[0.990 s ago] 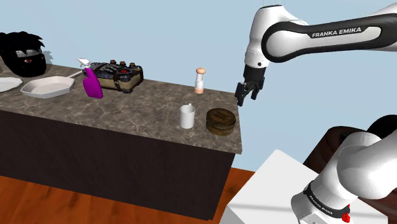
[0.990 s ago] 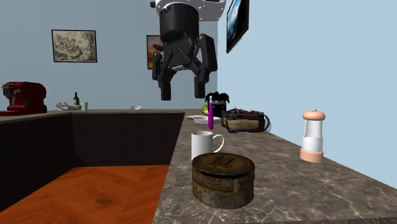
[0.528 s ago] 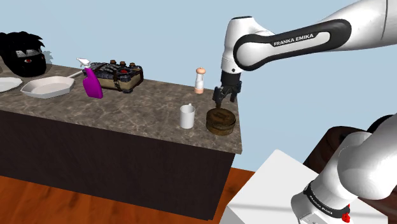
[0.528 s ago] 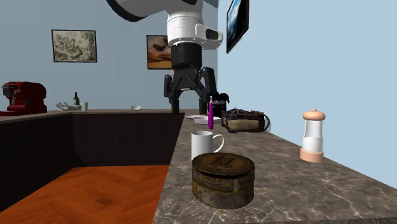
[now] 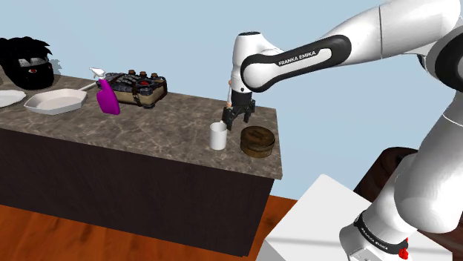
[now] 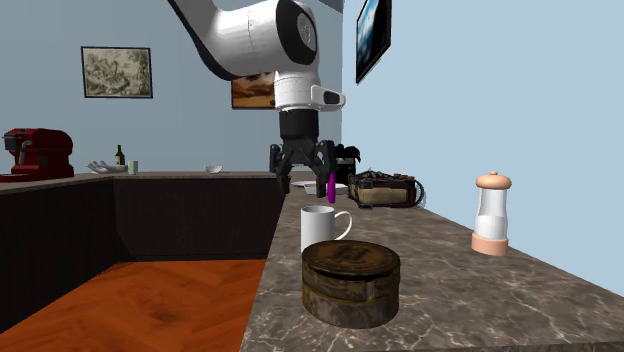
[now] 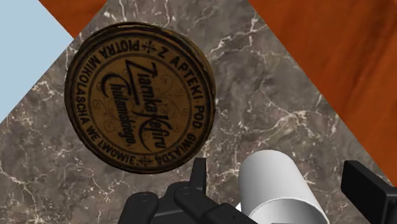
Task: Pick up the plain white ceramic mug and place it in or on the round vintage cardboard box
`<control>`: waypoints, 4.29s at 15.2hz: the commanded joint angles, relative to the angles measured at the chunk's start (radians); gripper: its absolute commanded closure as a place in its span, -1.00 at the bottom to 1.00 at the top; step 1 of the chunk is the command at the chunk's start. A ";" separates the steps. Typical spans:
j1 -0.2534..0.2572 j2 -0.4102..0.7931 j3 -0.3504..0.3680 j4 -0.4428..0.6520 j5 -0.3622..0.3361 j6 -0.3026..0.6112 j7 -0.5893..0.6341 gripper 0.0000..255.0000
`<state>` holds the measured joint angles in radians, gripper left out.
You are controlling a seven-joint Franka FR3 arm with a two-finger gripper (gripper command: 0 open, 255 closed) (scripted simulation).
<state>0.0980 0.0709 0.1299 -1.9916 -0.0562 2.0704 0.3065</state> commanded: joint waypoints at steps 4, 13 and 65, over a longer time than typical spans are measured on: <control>0.028 0.184 0.014 0.185 -0.030 0.014 0.039 -1.00; 0.055 0.354 0.014 0.317 -0.060 0.062 0.066 -1.00; 0.017 0.175 0.012 0.425 -0.019 -0.220 -0.006 1.00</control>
<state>0.1263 0.2755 0.1452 -1.5316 -0.0807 1.8429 0.3157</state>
